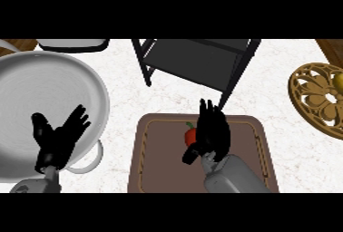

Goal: Pick the bell pepper from the tray and place it in the tiered shelf

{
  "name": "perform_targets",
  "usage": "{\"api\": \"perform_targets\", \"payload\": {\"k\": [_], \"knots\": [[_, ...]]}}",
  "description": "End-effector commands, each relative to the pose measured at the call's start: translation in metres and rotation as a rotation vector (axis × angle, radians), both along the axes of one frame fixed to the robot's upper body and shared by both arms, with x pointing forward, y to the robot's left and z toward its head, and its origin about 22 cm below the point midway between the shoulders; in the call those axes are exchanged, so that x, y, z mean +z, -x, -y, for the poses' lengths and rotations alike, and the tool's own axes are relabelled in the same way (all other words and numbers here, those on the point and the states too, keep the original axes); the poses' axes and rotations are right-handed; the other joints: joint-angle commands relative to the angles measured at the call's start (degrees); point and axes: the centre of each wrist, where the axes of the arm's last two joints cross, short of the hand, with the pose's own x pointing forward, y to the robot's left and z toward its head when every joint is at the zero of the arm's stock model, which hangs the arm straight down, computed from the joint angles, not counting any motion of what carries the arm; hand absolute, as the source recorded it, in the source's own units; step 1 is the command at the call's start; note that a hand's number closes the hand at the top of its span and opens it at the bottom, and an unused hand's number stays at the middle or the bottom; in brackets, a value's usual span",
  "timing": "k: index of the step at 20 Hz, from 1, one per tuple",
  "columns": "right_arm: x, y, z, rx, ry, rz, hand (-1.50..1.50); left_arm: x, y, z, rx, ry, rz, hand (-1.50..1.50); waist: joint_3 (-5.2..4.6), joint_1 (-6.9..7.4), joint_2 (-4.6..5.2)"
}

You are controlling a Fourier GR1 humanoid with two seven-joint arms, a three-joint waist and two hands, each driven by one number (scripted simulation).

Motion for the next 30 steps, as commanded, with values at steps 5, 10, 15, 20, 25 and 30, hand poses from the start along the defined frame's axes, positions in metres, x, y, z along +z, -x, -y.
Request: {"api": "perform_targets", "payload": {"k": [5, 10, 15, 20, 25, 30], "knots": [[-0.006, -0.025, 0.004, -0.102, -0.012, 0.021, -1.5, -0.015, 0.005, 0.001, 0.017, -0.005, -0.027, 0.0, -0.37, 0.05, 0.27], [-0.035, -0.022, 0.015, -0.084, -0.012, 0.031, -1.5, -0.018, 0.006, -0.002, 0.007, 0.015, -0.057, 0.0, -0.37, -0.01, 0.27], [-0.044, -0.021, 0.005, 0.016, -0.007, -0.071, 1.5, -0.012, -0.006, -0.002, 0.015, 0.004, -0.024, 0.0, -0.38, -0.09, 0.32], [-0.05, -0.025, -0.003, 0.146, -0.009, -0.097, 1.5, 0.001, 0.004, 0.002, -0.012, 0.012, -0.034, 0.0, -0.36, 0.29, 0.27], [-0.042, -0.004, -0.011, 0.176, -0.065, -0.016, 1.5, -0.004, -0.005, -0.005, 0.009, -0.007, -0.044, 0.0, -0.37, -0.12, 0.19], [-0.017, -0.029, -0.052, 0.11, -0.119, 0.034, 1.5, -0.009, -0.011, 0.01, -0.049, 0.006, -0.01, 0.0, -0.34, 3.02, 0.86]]}}
